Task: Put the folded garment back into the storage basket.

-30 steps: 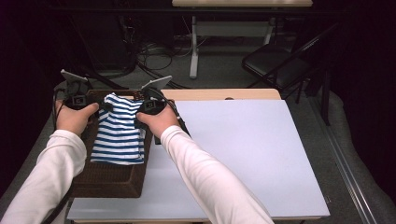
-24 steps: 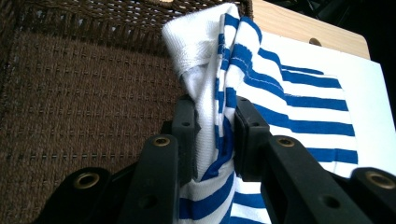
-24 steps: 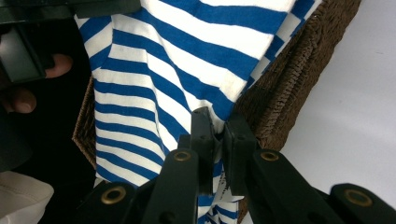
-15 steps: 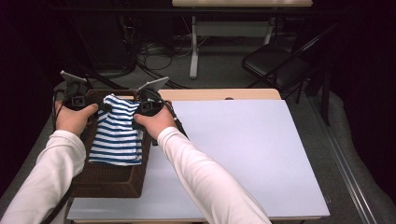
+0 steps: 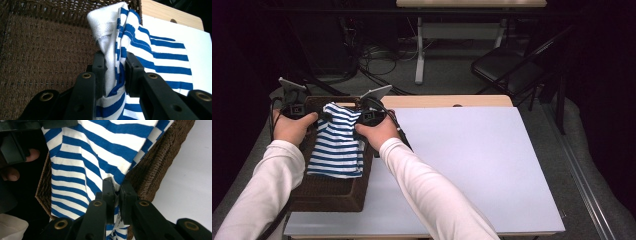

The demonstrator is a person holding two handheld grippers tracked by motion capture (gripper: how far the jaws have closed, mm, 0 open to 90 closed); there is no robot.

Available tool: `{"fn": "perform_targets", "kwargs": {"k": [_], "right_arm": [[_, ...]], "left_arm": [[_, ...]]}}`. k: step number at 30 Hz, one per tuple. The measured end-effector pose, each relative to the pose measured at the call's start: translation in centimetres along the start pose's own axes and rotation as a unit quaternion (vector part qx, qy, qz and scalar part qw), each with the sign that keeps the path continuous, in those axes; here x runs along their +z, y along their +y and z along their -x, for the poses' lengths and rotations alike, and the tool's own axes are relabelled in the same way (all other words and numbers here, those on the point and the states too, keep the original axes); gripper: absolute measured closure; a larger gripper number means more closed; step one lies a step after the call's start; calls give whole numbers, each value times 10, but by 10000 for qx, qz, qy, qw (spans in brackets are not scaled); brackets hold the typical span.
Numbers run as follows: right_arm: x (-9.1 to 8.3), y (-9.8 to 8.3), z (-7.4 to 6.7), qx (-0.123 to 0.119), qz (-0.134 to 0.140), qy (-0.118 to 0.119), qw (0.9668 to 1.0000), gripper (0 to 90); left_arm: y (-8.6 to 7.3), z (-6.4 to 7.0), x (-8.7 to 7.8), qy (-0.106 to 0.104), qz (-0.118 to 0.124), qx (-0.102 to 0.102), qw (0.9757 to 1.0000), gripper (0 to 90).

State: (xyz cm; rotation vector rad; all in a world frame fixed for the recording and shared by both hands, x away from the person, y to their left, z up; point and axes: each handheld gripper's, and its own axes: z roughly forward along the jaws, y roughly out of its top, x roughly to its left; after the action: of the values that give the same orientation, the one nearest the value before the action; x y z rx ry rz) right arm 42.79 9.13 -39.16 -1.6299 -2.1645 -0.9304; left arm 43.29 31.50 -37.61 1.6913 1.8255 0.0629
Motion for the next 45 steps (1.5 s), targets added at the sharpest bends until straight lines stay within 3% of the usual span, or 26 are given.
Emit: {"fn": "perform_targets", "kwargs": {"k": [21,22,23,26,29,30,37,38,41,43,45], "right_arm": [[33,-6,5,46,-186,21,9998,853],[35,-6,3,145,-209,9,9997,853],[39,-7,4,20,-204,-17,9998,853],[42,-8,3,87,-271,-35,9996,853],[47,-10,5,-1,-262,-68,9996,852],[49,-11,5,25,-156,-66,9999,852],[56,-13,5,29,-280,-152,9995,852],[58,-13,6,-50,-161,-142,9998,852],[60,-14,5,-87,-251,-157,9995,852],[61,-14,3,10,-290,-171,9994,852],[63,-14,3,-78,-311,-187,9993,852]], "left_arm": [[-9,-27,24,33,-144,-170,9997,740],[-10,-28,25,40,-143,-178,9997,740],[-11,-30,27,40,-147,-181,9997,740],[-13,-34,32,8,-192,-214,9996,740],[-15,-36,35,24,-227,-213,9995,741],[-15,-37,36,19,-224,-236,9995,740],[-18,-43,40,15,-241,-272,9993,740],[-18,-44,41,13,-256,-285,9993,740],[-19,-46,42,34,-279,-295,9992,741],[-20,-48,43,43,-289,-270,9992,740],[-20,-49,43,26,-271,-316,9991,740]]}}
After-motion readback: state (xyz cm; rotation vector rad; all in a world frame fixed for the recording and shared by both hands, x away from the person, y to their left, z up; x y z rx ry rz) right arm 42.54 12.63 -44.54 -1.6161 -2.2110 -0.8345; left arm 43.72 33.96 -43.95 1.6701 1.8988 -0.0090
